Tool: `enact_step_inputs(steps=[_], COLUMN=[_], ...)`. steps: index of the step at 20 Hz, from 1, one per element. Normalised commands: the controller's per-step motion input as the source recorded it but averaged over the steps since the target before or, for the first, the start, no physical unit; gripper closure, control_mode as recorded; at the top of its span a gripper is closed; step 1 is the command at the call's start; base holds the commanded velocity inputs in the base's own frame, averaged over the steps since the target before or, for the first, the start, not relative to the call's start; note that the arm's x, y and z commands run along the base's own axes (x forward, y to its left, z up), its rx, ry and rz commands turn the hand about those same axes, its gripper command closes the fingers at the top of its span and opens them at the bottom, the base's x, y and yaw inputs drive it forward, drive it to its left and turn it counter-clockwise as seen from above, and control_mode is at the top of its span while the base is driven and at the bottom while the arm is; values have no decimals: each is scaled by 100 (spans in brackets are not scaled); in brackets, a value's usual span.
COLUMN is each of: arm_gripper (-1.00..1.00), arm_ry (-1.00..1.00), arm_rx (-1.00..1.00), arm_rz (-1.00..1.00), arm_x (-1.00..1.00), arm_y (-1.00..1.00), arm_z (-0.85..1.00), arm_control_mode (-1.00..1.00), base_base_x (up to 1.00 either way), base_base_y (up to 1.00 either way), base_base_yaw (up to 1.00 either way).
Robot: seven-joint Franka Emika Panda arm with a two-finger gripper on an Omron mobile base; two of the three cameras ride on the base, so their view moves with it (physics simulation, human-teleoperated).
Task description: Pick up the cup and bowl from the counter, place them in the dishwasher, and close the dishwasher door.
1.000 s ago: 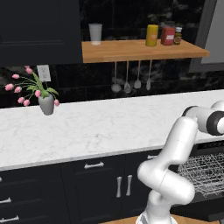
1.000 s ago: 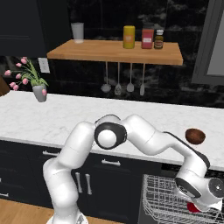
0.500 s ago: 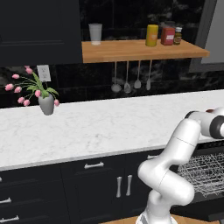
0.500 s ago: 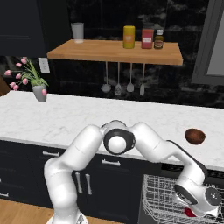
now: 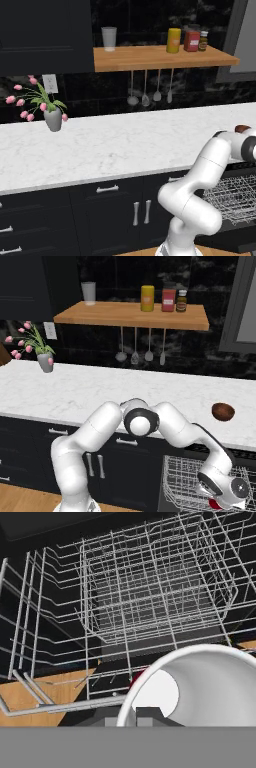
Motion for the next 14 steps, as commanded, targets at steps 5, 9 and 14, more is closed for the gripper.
enact_step_inputs(steps=[5,9,14], arm_gripper=[100,100,100], arm_ry=[1,-1,-5], arm_rx=[0,0,0], arm_rz=[0,0,0], arm_x=[0,-3,-22], arm_y=[0,0,0], arm_z=[-31,-13,15], arm_control_mode=[-100,-100,-100], base_base_x=[0,0,0], base_base_y=[0,0,0], base_base_yaw=[0,0,0])
